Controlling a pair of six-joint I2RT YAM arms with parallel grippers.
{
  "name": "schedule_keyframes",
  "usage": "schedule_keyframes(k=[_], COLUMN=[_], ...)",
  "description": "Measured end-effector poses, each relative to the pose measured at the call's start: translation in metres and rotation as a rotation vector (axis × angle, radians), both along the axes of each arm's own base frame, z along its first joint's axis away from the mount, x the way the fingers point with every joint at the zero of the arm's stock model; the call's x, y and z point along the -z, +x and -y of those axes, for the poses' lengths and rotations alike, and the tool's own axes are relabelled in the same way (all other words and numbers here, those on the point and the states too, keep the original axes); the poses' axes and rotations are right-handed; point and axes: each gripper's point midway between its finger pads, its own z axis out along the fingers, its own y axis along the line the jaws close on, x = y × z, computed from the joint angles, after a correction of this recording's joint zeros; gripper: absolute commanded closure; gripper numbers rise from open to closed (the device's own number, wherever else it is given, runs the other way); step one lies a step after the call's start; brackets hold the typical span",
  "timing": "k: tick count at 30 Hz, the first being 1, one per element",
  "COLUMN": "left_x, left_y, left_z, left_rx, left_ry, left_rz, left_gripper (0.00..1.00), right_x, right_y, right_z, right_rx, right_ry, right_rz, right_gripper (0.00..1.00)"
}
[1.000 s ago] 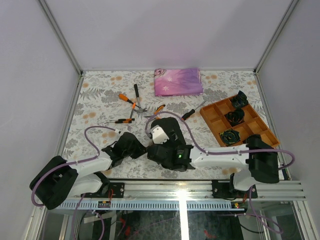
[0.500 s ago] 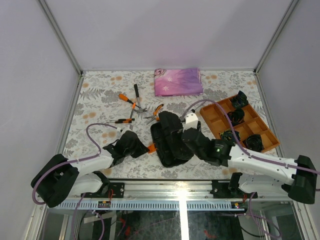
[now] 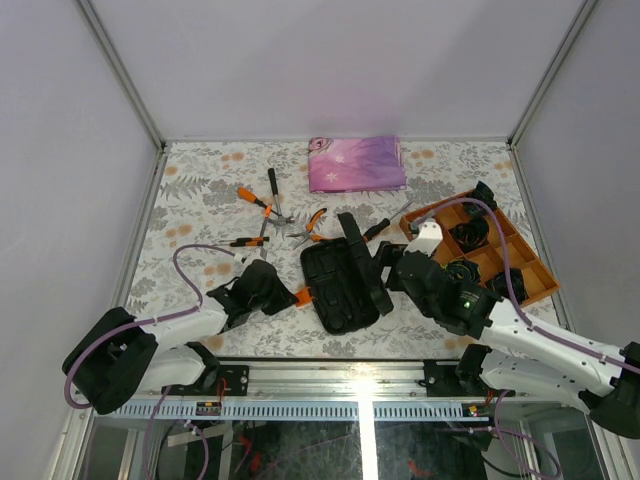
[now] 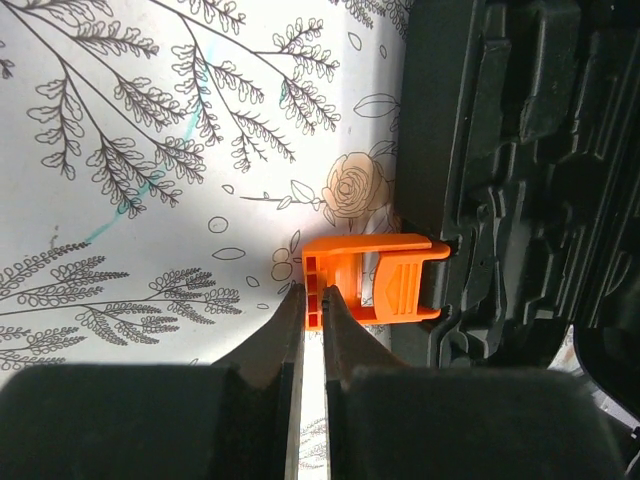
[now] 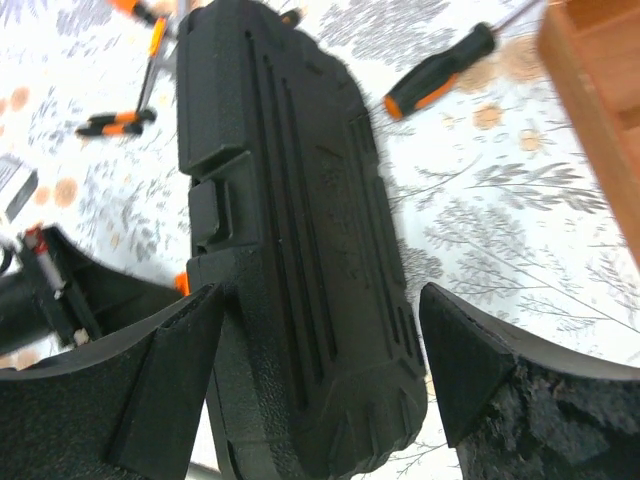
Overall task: Sort the tools into containers
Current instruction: Open the storage box at the center of the board.
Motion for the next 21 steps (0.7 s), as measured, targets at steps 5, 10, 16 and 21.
schedule_keyframes(k=[5, 10, 16, 21], left_x=[0.0, 0.001, 0.0, 0.0], left_y=[0.0, 0.0, 0.001, 0.001], left_z=[-0.002, -0.007, -0.015, -0.033], left_rx=[0.006, 0.005, -0.006, -0.04], left_ry=[0.02, 0.06, 0.087, 0.102], left_rz=[-0.004, -0.011, -0.034, -0.063], left_gripper=[1.0, 1.0, 1.0, 0.96], right_x=[-0.004, 0.0, 0.0, -0.008], right_y=[0.009, 0.008, -0.002, -0.002], right_z=[0.036, 0.083, 0.105, 0.105], right_rx=[0.196, 0.356, 0.337, 0.277], right_ry=[-0.005, -0.111, -0.194, -0.224], right_rz=[0.018, 0.036, 0.055, 0.096], right_gripper=[0.18, 0.17, 0.12, 0.11])
